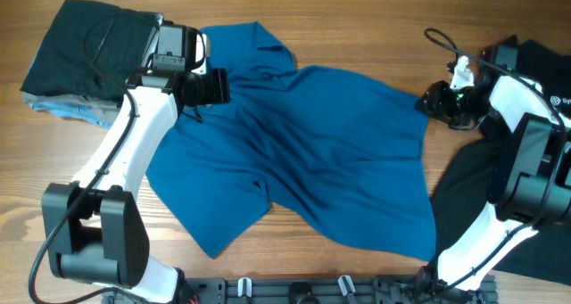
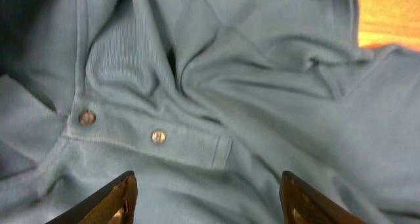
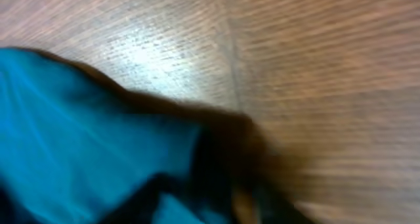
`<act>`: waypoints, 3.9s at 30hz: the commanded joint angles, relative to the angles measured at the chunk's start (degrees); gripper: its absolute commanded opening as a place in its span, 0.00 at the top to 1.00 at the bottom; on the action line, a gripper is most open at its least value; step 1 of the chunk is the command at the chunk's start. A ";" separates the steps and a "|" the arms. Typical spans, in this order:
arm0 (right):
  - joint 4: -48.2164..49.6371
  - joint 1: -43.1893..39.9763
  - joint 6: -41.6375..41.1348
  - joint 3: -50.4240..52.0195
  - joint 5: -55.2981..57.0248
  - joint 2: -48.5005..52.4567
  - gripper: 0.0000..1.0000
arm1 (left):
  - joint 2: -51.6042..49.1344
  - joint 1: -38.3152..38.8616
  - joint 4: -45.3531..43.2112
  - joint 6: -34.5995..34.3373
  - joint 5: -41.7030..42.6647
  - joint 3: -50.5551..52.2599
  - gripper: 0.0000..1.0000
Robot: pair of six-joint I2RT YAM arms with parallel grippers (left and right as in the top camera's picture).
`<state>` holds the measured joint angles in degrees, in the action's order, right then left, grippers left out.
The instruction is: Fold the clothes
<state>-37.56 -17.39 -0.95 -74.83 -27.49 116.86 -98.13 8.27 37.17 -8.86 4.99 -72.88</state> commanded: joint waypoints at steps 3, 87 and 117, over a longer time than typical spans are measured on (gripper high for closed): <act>11.91 -0.66 -4.17 -0.79 -7.08 1.31 0.96 | 1.38 -0.24 1.05 1.16 0.50 0.22 0.29; -21.29 -10.56 -14.36 -2.45 10.51 -18.69 0.51 | -9.88 -3.28 -27.96 -1.38 7.61 10.51 0.65; 16.59 1.36 -16.37 13.25 6.12 -11.15 0.94 | -3.17 -12.22 -23.61 -2.60 16.22 8.79 0.62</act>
<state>-23.86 -19.11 -13.65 -62.22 -21.02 100.75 -107.74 -4.56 10.57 -15.62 18.09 -64.03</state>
